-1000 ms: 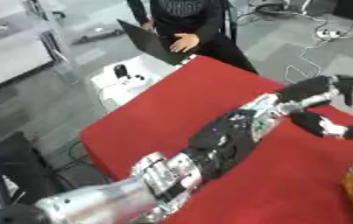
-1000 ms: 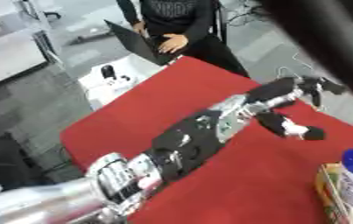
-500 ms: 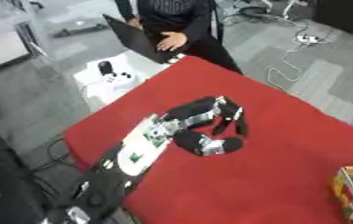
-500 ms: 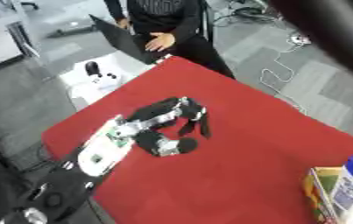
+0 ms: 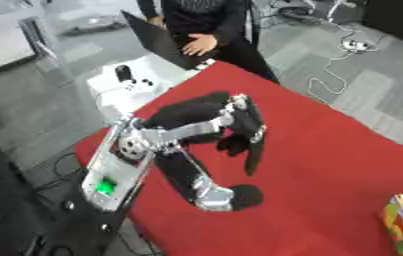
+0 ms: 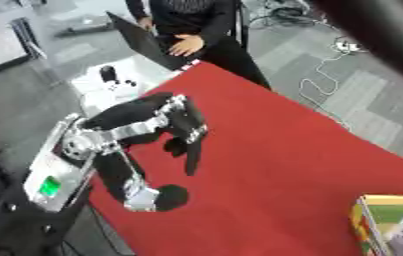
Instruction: Pick up objects on the table and place them in the box.
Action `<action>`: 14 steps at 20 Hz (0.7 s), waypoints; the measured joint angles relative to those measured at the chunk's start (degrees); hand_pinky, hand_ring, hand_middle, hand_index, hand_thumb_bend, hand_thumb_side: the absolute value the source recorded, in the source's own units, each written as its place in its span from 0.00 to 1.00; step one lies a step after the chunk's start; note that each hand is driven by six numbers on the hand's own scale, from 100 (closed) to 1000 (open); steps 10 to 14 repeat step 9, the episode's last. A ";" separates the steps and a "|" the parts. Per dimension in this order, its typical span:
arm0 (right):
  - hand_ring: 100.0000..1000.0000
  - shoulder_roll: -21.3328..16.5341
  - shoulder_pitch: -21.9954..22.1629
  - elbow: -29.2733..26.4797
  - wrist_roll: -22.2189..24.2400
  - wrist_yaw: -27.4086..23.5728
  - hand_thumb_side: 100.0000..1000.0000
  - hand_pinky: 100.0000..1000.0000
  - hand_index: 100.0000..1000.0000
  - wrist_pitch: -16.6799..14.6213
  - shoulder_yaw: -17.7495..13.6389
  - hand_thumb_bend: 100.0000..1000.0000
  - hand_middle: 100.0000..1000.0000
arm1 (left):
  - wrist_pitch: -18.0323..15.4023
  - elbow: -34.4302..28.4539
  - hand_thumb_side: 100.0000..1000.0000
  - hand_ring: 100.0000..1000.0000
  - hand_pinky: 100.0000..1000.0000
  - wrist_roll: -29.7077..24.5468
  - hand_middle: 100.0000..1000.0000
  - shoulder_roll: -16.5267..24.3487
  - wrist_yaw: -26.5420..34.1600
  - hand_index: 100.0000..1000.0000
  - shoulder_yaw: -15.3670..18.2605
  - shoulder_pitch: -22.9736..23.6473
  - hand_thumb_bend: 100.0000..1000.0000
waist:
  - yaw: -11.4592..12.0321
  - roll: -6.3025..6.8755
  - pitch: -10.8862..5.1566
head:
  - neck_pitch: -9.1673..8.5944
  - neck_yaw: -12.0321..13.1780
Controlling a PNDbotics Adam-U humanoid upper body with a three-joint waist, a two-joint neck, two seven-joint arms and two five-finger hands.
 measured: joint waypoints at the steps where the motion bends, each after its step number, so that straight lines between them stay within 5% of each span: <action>1: 0.22 0.00 0.00 0.00 -0.37 0.49 0.95 0.00 0.24 0.15 0.12 0.04 0.27 | 1.63 -0.01 0.84 0.03 0.07 5.15 0.06 0.00 0.34 0.43 0.23 0.00 0.21 | 0.00 0.01 0.00 | 0.01 -0.15; 7: 0.22 -0.06 -0.05 0.00 -2.51 1.50 0.95 0.00 0.25 0.37 0.44 0.04 0.27 | 5.94 -0.06 0.85 0.03 0.09 27.72 0.07 0.05 3.31 0.47 -0.40 0.25 0.22 | -0.49 0.31 0.00 | 2.28 -0.48; 14: 0.22 -0.07 -0.07 0.00 -3.02 1.50 0.95 0.00 0.25 0.33 0.44 0.04 0.27 | 5.89 -0.06 0.85 0.03 0.09 31.48 0.07 0.06 4.33 0.48 -0.69 0.35 0.23 | -0.56 0.33 0.00 | 2.96 -0.48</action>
